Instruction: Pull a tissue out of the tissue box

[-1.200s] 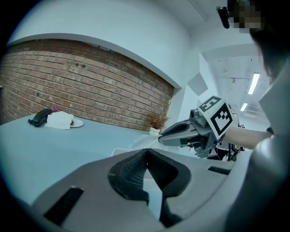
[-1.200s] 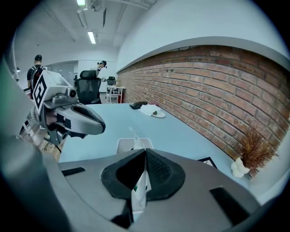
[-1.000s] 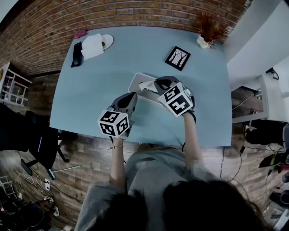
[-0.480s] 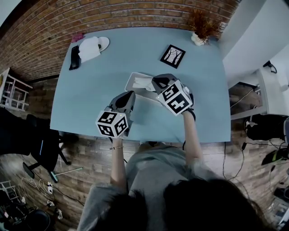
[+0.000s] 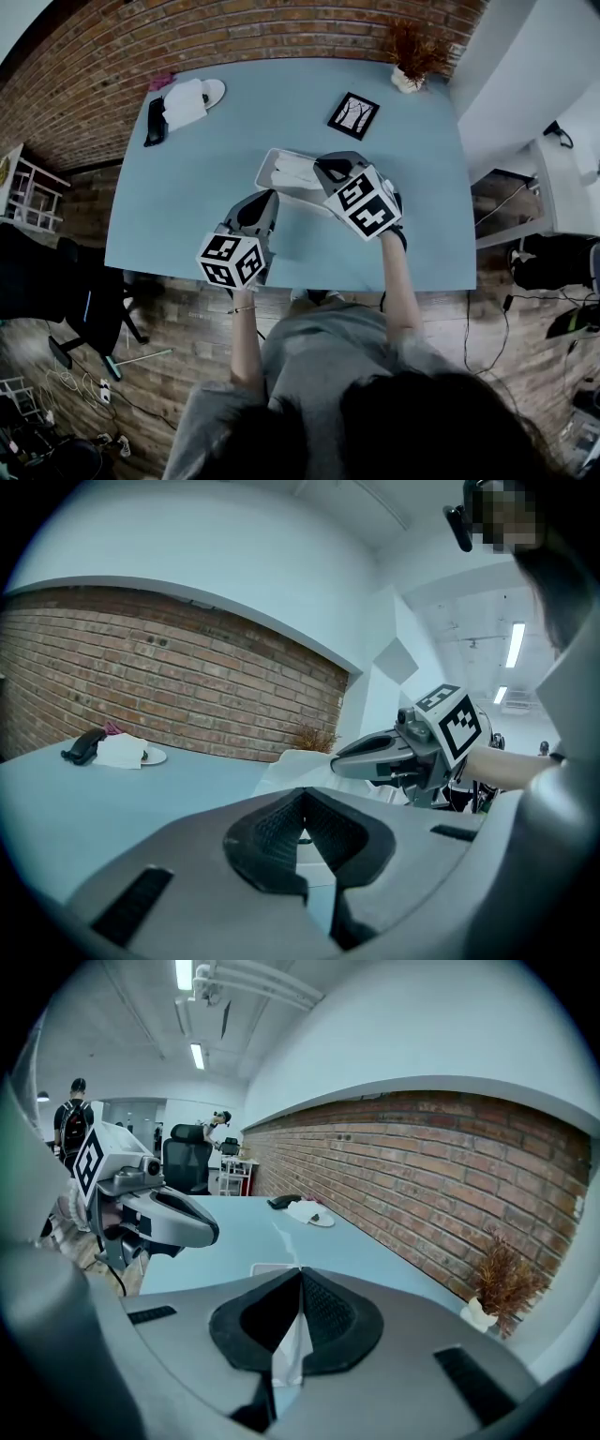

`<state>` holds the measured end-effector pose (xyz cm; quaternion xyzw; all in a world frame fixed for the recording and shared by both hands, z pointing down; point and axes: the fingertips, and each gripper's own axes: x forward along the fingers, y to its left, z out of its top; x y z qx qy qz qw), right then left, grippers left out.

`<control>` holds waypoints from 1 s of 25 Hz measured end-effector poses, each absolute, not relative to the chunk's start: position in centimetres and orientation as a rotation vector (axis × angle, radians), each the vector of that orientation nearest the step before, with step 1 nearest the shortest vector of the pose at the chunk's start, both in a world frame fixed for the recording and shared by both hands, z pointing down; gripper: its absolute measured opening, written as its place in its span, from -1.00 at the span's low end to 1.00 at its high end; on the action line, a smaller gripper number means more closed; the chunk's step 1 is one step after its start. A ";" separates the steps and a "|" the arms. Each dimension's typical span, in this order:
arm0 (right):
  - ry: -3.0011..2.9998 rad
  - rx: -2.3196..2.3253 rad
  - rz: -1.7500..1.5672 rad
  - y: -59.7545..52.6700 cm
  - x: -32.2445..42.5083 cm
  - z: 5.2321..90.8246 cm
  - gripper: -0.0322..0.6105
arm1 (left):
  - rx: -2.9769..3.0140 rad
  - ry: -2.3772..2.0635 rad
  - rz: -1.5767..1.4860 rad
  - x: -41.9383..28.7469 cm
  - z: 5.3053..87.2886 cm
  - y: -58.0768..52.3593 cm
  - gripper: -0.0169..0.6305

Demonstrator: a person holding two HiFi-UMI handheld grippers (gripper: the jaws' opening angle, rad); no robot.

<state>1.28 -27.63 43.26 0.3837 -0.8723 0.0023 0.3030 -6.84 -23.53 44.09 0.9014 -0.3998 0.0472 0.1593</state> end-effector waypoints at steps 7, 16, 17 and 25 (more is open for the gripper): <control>-2.332 1.042 -0.010 -26.5 2.3 42.5 -0.89 | 2.595 -1.150 0.123 -5.9 43.3 -22.4 -0.94; -2.444 1.129 -0.050 -25.3 3.7 38.9 -0.89 | 2.615 -1.169 0.104 -4.7 42.3 -21.1 -0.94; -2.459 1.134 -0.052 -25.1 3.9 38.7 -0.89 | 2.618 -1.175 0.099 -4.6 42.2 -21.0 -0.94; -2.594 1.178 -0.060 -23.3 5.5 36.7 -0.89 | 2.657 -1.226 0.042 -4.0 40.1 -19.6 -0.94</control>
